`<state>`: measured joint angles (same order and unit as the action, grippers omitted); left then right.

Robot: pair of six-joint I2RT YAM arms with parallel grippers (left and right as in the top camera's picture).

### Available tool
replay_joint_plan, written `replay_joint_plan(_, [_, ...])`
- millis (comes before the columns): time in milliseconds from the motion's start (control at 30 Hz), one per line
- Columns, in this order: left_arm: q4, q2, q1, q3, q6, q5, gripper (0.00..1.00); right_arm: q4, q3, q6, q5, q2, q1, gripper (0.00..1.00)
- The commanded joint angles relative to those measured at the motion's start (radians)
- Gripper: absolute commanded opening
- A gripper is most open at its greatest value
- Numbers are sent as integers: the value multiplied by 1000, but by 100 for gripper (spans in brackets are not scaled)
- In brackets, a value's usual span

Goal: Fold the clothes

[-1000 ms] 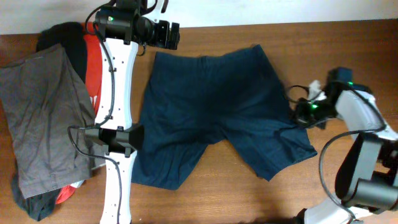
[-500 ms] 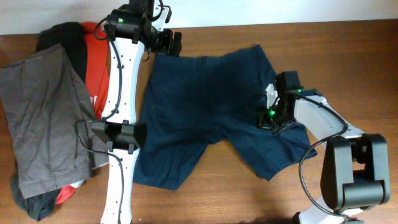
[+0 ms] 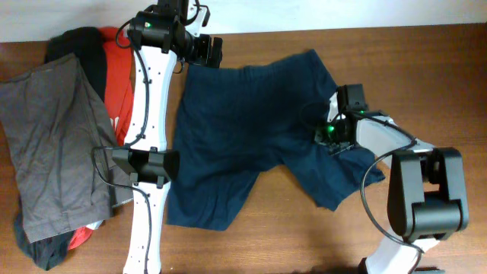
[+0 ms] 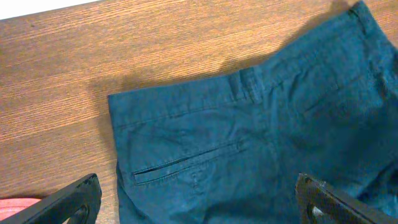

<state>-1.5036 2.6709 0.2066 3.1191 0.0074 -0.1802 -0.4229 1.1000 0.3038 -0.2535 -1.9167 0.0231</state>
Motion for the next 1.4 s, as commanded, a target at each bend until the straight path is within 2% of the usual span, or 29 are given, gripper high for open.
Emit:
replay_joint_plan(0, [-1,-2,2,2,24,-7,99,29,-40,72,113,-137,-86,4])
replay_joint_plan(167, [2,-2,3,2,40,-7,99,152,-34,70,91,-151,-241,4])
replay_joint_plan(267, [7,1,8,2,62,-6,99,249,15,45,-51,-151,-336,4])
replay_joint_plan(333, [8,8,8,2,71,-6,99,232,82,45,-132,-151,-377,8])
replay_joint_plan(400, [6,22,8,2,97,-7,99,161,176,29,-214,-150,-404,23])
replay_joint_plan(467, [7,44,8,2,127,-7,99,15,299,-23,-285,-149,-417,33])
replay_joint_plan(600, [32,112,8,2,258,-35,99,-428,616,-204,-319,-139,-393,50])
replay_joint_plan(700, [45,161,10,2,377,-124,98,-677,789,-314,-318,-131,-361,53])
replay_joint_plan(800, [56,210,10,2,376,-131,97,-813,902,-338,-300,-117,-327,54])
replay_joint_plan(967, [60,294,14,2,370,-202,96,-861,941,-338,-285,-85,-284,53])
replay_joint_plan(1133, [68,312,34,2,345,-202,94,-859,941,-330,-285,-83,-258,48])
replay_joint_plan(1167, [69,312,40,2,345,-202,90,-859,941,-329,-285,-83,-255,47])
replay_joint_plan(1267, [68,315,61,2,317,-202,62,-859,941,-330,-285,-83,-241,45])
replay_joint_plan(1300, [67,319,69,2,301,-201,56,-859,941,-330,-285,-83,-238,44])
replay_joint_plan(1333, [61,322,80,2,286,-200,45,-859,941,-330,-285,-83,-235,43])
replay_joint_plan(1367, [58,325,90,2,239,-184,19,-860,941,-330,-285,-83,-232,40])
